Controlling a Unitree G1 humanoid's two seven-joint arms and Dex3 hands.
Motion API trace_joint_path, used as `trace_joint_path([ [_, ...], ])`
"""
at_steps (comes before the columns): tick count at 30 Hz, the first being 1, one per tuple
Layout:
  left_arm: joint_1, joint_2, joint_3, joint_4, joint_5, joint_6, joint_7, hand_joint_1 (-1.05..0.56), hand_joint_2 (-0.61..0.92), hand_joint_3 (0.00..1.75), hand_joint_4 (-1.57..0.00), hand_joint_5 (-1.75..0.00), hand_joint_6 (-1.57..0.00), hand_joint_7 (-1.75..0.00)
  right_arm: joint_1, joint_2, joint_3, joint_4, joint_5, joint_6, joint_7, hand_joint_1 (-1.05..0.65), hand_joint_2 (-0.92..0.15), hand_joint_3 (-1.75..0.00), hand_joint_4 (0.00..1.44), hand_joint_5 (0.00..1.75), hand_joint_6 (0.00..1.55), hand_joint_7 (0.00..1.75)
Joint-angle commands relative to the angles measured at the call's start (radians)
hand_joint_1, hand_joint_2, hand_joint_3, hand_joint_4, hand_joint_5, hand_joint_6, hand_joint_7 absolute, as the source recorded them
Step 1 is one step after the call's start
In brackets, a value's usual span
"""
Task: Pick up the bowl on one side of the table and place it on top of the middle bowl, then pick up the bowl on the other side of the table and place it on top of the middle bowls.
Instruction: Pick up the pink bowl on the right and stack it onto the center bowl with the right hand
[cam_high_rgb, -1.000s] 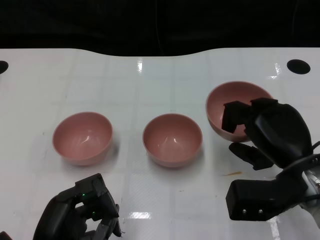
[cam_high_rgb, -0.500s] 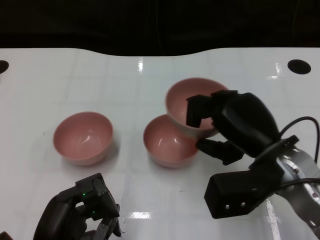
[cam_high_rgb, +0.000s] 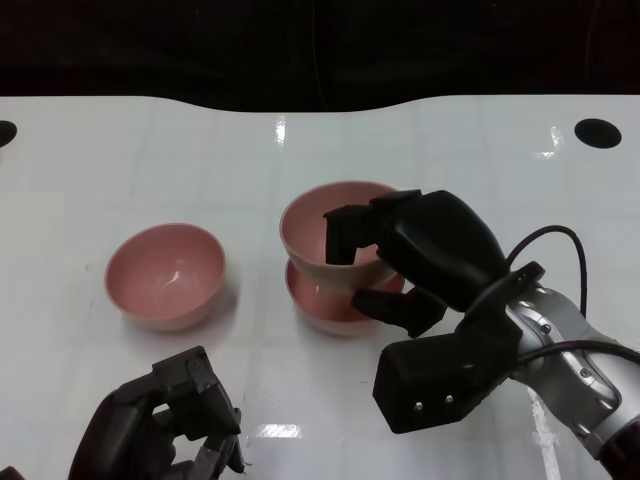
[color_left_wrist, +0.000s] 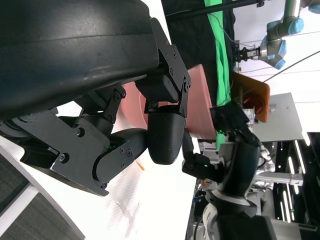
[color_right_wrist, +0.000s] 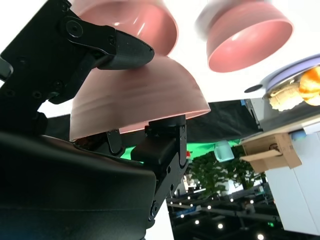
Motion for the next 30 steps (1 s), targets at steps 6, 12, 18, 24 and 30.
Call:
trace_joint_path([
  [6,0.0,0.007,-0.001,-0.006,-0.002,0.002,0.009,-0.16,0.61,1.1,-0.79,-1.75,-0.73,-1.55,-0.056,0.015,0.025,0.082,-0.008,-0.016,-0.014,-0.23,-0.26,-1.42,0.99,1.75,0.82,1.63],
  [12,0.007,0.003,-0.01,-0.025,-0.01,0.021,0.015,-0.15,0.61,1.09,-0.79,-1.75,-0.74,-1.55,-0.081,0.024,0.048,0.156,-0.028,-0.015,-0.024,-0.24,-0.35,-1.31,0.99,1.75,0.74,1.74],
  [18,0.01,0.002,-0.012,-0.033,-0.006,0.029,0.021,-0.17,0.61,1.09,-0.79,-1.75,-0.75,-1.54,-0.087,0.022,0.066,0.2,-0.038,-0.019,-0.037,-0.25,-0.42,-1.19,0.96,1.75,0.76,1.56],
  [24,0.013,0.006,-0.011,-0.037,0.0,0.031,0.026,-0.15,0.62,1.07,-0.78,-1.74,-0.74,-1.55,-0.077,0.021,0.081,0.224,-0.05,0.004,-0.025,-0.29,-0.57,-0.86,0.84,1.53,0.91,0.79],
  [30,0.014,0.01,-0.012,-0.038,0.003,0.032,0.027,-0.14,0.62,1.07,-0.76,-1.74,-0.73,-1.55,-0.065,0.006,0.108,0.19,-0.071,0.078,0.062,-0.47,-0.9,-0.24,0.57,0.79,0.73,0.11],
])
